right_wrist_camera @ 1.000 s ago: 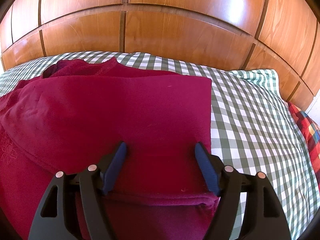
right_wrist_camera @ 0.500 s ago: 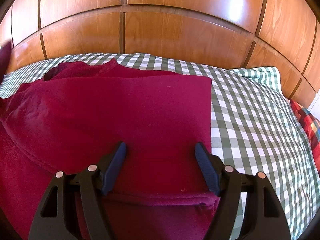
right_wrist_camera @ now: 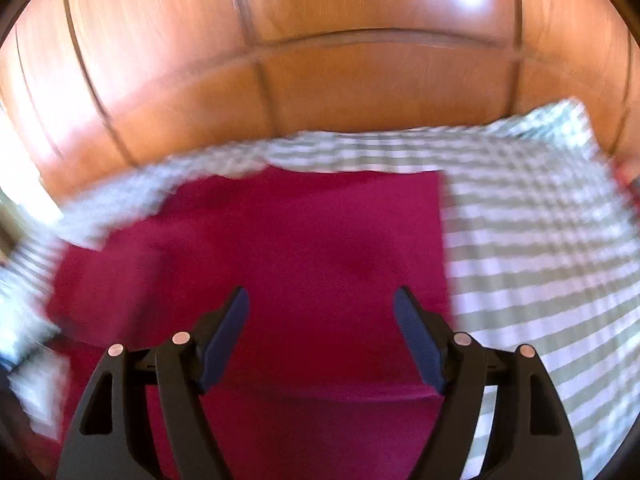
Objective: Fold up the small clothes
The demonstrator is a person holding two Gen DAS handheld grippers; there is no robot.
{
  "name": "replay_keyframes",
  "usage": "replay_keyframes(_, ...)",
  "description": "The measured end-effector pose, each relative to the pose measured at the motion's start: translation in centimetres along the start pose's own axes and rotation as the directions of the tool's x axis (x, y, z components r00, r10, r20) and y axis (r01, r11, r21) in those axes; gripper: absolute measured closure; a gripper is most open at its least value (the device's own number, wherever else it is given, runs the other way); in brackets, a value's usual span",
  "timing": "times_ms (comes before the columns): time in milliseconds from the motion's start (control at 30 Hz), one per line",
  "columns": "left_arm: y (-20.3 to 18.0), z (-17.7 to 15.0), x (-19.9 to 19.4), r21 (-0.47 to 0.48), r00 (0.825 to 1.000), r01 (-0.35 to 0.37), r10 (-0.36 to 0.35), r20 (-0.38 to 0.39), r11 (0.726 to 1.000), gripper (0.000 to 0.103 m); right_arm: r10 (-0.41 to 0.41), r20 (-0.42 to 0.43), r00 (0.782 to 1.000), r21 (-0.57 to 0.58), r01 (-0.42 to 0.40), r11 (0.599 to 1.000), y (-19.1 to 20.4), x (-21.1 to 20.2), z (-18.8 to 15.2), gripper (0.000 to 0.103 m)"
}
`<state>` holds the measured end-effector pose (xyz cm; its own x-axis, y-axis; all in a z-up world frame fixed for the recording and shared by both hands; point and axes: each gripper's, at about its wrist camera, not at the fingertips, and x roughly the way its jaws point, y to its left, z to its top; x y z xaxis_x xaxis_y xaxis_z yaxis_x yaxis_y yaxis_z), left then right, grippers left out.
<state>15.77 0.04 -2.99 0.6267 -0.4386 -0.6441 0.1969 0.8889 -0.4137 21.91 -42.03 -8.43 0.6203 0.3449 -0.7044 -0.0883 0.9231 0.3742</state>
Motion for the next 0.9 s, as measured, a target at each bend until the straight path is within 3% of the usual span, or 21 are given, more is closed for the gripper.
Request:
replay_keyframes(67,0.3,-0.8,-0.6,0.012,1.0,-0.025,0.024,0.011,1.0,0.082,0.138,-0.058,0.989,0.055,-0.134,0.989,1.4,1.1,0.2,0.033)
replay_keyframes(133,1.0,-1.6,-0.7,0.007,0.999,-0.053,0.053,-0.001,0.999,0.082,0.24,-0.12,0.963,0.098,-0.229,0.969,2.9,2.9,0.2,0.042)
replay_keyframes(300,3.8,-2.2,-0.7,-0.077,0.994,-0.11,0.11,-0.011,0.991,0.082,0.294,-0.242,0.925,0.113,-0.274,0.955,6.7,7.3,-0.5,0.064)
replay_keyframes(367,4.5,-2.0,-0.8,-0.099,0.993,-0.12,0.121,-0.002,0.988,0.082,0.245,-0.275,0.93,0.063,-0.237,0.97,8.3,8.4,-0.5,0.085)
replay_keyframes(433,5.2,-1.6,-0.7,-0.129,0.99,-0.139,0.141,0.003,0.982,0.082,0.192,-0.267,0.945,0.008,-0.197,0.98,9.5,8.3,-0.1,0.096)
replay_keyframes(600,7.6,-1.4,-0.4,-0.228,0.979,-0.202,0.205,-0.008,0.952,0.082,0.218,-0.074,0.973,-0.081,-0.224,0.971,10.1,1.1,3.7,0.097)
replay_keyframes(700,8.5,-1.7,-0.4,-0.271,0.984,-0.175,0.18,-0.006,0.946,0.082,0.191,0.035,0.981,-0.061,-0.189,0.98,7.0,-3.0,6.2,0.097)
replay_keyframes(800,8.5,-1.7,-0.2,-0.262,0.98,-0.196,0.2,-0.01,0.945,0.082,0.123,0.067,0.99,-0.005,-0.123,0.992,2.8,-4.1,7.1,0.097)
replay_keyframes(900,8.6,-1.7,-0.1,-0.262,0.978,-0.206,0.209,-0.014,0.943,0.082,0.057,0.022,0.998,0.096,-0.059,0.994,-1.8,-2.8,6.2,0.097)
